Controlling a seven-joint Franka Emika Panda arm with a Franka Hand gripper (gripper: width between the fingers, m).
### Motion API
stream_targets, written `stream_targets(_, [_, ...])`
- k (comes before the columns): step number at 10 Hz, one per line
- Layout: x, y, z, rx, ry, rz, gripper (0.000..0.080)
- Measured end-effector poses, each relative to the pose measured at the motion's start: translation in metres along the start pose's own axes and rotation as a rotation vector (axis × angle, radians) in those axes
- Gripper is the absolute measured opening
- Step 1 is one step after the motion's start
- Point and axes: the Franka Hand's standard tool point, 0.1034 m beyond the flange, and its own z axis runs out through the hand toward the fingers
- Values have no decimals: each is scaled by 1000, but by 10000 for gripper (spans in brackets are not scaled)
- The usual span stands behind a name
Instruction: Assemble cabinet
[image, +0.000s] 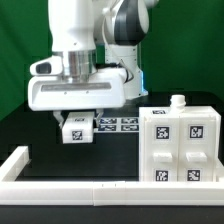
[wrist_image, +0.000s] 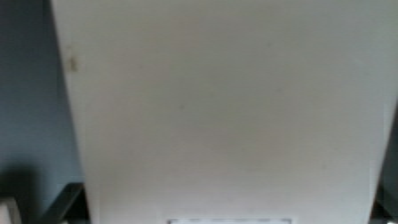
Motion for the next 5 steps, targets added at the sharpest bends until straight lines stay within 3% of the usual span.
stream_targets(3, [27,-43,-40,28,8,4,544])
stream_targets(5, [53,-78,-60,27,41,26,544])
